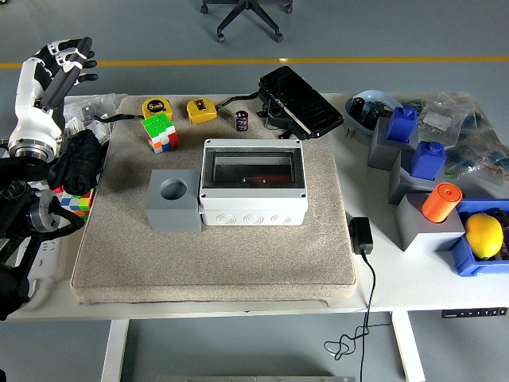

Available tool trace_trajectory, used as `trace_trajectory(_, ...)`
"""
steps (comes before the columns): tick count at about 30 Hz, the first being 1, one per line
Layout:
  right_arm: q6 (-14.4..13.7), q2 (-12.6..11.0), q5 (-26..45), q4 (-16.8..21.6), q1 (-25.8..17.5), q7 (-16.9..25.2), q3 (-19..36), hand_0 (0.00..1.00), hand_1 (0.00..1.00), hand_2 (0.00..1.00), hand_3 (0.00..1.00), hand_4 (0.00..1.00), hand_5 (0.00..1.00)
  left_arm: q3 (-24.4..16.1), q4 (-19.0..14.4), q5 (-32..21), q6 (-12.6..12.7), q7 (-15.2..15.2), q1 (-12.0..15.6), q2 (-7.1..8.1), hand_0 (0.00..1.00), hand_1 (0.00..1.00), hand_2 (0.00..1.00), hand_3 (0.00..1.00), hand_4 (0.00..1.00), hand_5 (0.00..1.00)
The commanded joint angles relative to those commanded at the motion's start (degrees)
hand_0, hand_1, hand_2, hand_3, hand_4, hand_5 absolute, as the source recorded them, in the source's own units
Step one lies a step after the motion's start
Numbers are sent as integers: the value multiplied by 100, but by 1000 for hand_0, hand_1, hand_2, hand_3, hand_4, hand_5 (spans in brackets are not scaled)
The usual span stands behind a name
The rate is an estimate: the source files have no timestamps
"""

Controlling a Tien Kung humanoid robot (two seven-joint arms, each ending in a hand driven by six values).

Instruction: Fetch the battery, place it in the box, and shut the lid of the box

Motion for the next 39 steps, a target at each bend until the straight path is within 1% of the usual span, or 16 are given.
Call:
trace_trajectory(2,-10,-23,-15,8,-22,2,18,592,604,570,559,923,440,-20,-13,2,2,-6,54,15,435,543,533,560,922,462)
trace_trajectory(7,-10,-14,-39,12,-121,3,39,592,604,570,559,923,440,-118,-53,18,2,0,159,-32,435,543,533,560,922,462)
trace_trajectory(12,-1,12,-39,-7,-160,-2,27,592,603,572,559,926,444,-140,-93,71,-25,37,190,-40,434,544,533,561,921,462)
trace_trajectory(19,-7,-17,-75,-9,-178,-2,112,594,604,573,561,928,447,-169,-124,203,-97,128,210,-54,438,544,534,561,921,462)
trace_trajectory(28,-2,14,-67,-11,-193,-3,143,591,604,574,561,929,447,-281,-122,254,-109,163,259,-71,439,546,534,561,921,461)
trace_trajectory(39,-7,3,-86,-12,-174,-2,182,590,605,574,561,929,447,-316,-124,260,-109,172,258,-62,441,546,535,563,921,461)
